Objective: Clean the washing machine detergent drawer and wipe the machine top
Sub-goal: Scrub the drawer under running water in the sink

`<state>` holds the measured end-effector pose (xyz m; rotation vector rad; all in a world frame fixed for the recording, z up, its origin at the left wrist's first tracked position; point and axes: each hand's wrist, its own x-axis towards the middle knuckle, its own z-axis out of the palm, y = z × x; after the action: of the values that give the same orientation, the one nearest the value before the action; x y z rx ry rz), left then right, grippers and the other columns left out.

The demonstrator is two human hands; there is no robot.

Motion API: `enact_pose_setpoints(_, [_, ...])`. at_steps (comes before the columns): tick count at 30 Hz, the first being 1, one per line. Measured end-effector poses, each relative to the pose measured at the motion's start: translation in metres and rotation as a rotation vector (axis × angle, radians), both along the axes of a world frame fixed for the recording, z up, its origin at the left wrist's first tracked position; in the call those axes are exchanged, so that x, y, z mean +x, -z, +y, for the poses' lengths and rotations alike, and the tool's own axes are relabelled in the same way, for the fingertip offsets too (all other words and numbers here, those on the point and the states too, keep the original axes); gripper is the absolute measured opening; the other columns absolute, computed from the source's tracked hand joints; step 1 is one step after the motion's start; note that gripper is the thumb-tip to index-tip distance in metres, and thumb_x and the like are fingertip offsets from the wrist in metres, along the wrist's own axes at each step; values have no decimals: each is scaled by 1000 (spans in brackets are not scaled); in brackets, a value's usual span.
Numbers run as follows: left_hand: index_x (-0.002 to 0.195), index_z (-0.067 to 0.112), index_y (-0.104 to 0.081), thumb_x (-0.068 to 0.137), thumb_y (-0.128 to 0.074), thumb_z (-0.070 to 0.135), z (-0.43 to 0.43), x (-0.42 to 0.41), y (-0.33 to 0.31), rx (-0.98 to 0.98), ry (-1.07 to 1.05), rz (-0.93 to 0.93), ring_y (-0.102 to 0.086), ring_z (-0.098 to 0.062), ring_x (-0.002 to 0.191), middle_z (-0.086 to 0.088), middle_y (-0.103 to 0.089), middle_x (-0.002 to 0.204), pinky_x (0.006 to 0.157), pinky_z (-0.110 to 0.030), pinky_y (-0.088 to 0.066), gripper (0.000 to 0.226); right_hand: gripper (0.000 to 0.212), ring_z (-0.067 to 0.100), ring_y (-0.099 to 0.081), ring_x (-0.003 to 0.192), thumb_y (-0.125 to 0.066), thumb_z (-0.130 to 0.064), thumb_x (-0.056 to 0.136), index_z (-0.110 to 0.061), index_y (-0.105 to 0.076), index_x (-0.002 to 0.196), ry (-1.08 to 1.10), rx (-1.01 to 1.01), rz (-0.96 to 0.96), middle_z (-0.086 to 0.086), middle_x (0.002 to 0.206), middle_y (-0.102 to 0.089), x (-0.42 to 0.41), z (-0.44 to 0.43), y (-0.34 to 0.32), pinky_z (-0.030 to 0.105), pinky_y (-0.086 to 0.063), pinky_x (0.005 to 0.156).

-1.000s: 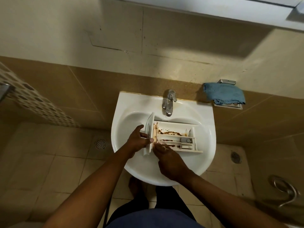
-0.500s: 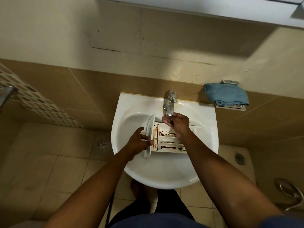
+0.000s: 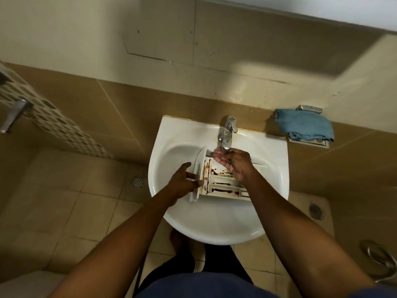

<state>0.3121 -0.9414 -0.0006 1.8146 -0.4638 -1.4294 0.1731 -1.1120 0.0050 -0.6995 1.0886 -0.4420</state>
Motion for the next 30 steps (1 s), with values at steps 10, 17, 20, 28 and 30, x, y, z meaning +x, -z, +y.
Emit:
enact_pose_setpoints(10, [158,24,-29,78,-87,12,0,1,4,-20,-18,5,-66,-29,110,-10,-64,122,91,-44,-60,100,55,16,-67,107,-54,14,84,-16,-72,128,-883,-1139,446,8,120,-74,-37,95,-21,4,-41,90])
enact_pose_setpoints(17, [158,22,-29,79,-87,12,1,1,5,-20,-16,3,-66,-29,110,-10,-64,122,89,-42,-60,98,53,32,-70,103,-59,8,81,-7,-67,131,-819,-1201,545,16,114,-74,-18,65,-27,30,-53,89])
enact_pose_setpoints(20, [158,23,-30,79,-86,10,2,0,4,-27,-33,9,-66,-27,109,-9,-65,120,86,-39,-61,97,65,36,-57,127,-62,-2,84,-10,-50,147,-1031,-1280,616,17,144,-56,-9,66,-12,36,-50,102])
enact_pose_setpoints(28, [159,24,-27,79,-87,17,3,1,4,-43,-1,-17,-66,-26,111,-9,-65,123,84,-36,-60,100,41,34,-71,105,-57,1,85,-4,-71,123,-1055,-1398,589,18,121,-72,-53,131,-29,38,-59,88])
enact_pose_setpoints(30, [158,24,-28,79,-88,17,3,1,5,-41,0,-12,-66,-27,110,-10,-65,123,87,-40,-61,100,30,32,-73,91,-54,-3,87,-6,-75,109,-1001,-1335,628,16,103,-76,-39,115,-33,33,-58,80])
